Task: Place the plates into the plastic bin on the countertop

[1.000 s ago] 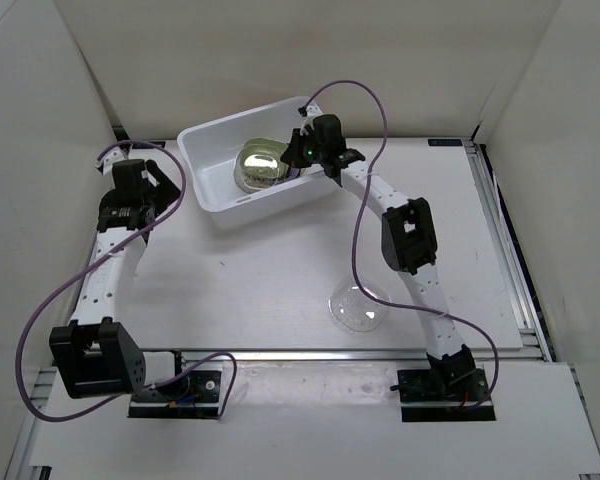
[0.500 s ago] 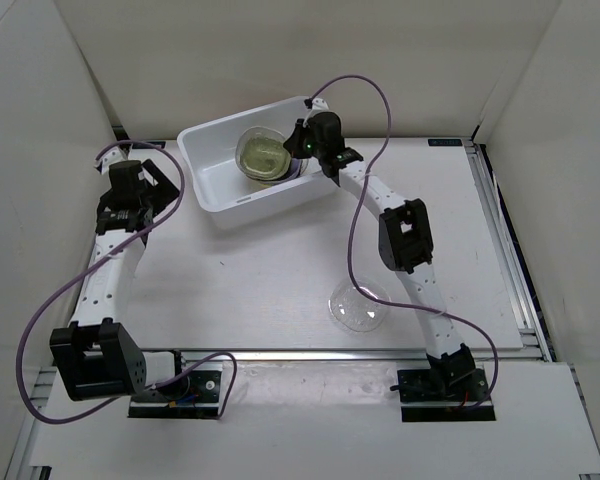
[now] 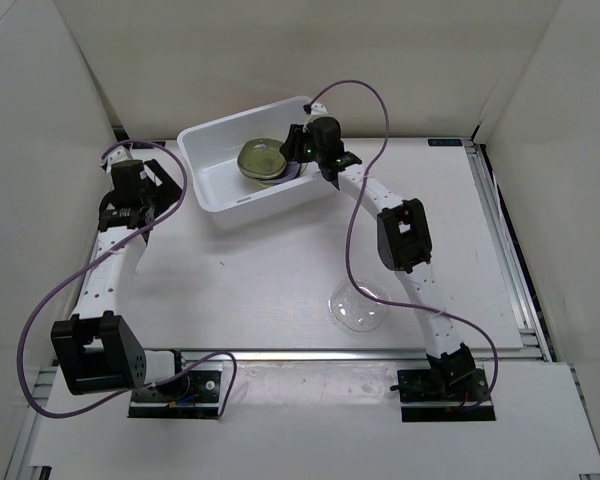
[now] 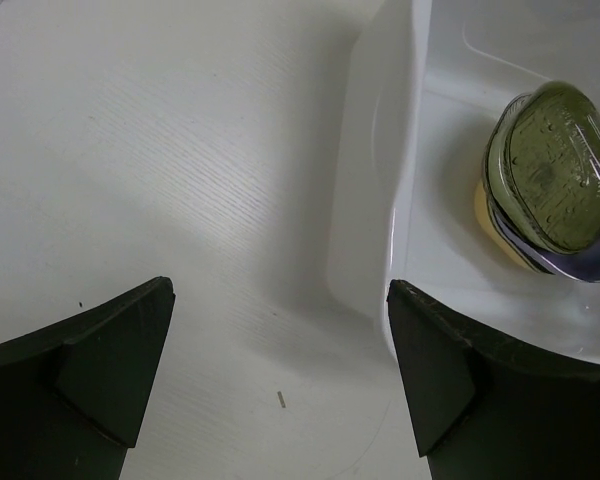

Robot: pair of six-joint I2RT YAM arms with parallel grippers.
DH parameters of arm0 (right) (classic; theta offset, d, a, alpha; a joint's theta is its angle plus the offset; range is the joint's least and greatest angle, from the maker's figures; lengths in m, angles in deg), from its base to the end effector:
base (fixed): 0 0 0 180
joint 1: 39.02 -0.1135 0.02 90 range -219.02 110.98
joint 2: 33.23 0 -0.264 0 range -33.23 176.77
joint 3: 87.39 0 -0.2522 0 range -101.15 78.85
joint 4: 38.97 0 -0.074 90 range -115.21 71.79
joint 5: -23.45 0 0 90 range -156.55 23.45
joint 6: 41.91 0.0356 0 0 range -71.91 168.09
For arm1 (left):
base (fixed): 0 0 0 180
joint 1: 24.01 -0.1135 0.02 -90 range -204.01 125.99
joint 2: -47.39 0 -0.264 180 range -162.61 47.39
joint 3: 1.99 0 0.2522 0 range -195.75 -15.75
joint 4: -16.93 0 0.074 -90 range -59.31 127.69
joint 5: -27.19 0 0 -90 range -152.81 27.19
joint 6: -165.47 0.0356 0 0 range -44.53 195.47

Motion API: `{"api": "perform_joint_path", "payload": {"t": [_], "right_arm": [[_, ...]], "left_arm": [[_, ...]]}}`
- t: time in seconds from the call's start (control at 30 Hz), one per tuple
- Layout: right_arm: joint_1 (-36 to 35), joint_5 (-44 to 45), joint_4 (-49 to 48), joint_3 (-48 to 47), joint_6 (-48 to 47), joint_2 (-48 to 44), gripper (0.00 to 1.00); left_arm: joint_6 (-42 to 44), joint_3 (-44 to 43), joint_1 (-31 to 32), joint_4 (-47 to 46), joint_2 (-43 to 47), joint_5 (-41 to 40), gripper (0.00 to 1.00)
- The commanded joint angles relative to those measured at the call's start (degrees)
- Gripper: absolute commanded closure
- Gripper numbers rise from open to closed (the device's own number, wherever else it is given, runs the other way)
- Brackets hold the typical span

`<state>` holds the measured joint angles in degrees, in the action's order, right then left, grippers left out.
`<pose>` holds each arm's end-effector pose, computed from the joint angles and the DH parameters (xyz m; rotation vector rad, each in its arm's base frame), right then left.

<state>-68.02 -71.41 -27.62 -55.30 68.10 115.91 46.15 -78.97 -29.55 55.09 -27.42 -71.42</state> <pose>0.5282 0.2962 0.2197 -0.2068 1.8311 0.6833 0.2893 0.0334 0.3137 -0.7362 2.0643 -0.0686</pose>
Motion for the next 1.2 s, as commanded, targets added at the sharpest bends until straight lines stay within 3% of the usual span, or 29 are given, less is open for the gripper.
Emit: {"api": "perform_joint_path", "payload": {"t": [0.0,0.2,0.4,0.5,0.6,0.63,0.77,1.03,1.17], "right_arm": [[-0.19,-4.27,-4.18,1.43,-3.48,-8.15,0.46],[-0.19,-12.09,-2.86,6.16,-7.71,-17.64,0.26],[2.61,-17.28,1.17,28.29,-9.12,-36.61,0.02],[4.38,-17.46,4.50,43.93,-8.06,-48.21,0.01],[5.44,-9.66,11.87,57.47,-8.06,-59.99,0.01],[5.44,-4.85,14.00,60.29,-7.36,-64.89,0.01],[6.49,-0.15,22.18,77.49,-3.06,-76.87,0.01],[7.72,9.77,31.05,96.69,9.86,-91.83,0.01],[8.43,8.74,30.55,104.33,14.09,-95.70,0.05]], "left_arm": [[0.75,0.29,-0.08,-1.90,2.03,2.61,0.01],[0.93,1.43,-0.08,-2.61,3.79,5.87,0.01],[2.07,2.58,1.49,-2.25,6.25,8.34,0.01],[2.51,3.28,3.77,-0.85,6.60,12.81,0.01],[2.43,4.86,5.19,-0.85,6.95,15.98,0.01],[2.43,5.21,8.23,-0.67,6.95,16.68,0.01],[1.29,6.44,15.19,-0.15,5.55,15.64,0.01],[-2.23,6.80,30.22,0.38,1.68,11.42,0.01],[-3.72,6.45,36.20,1.26,0.19,6.78,0.01]]}}
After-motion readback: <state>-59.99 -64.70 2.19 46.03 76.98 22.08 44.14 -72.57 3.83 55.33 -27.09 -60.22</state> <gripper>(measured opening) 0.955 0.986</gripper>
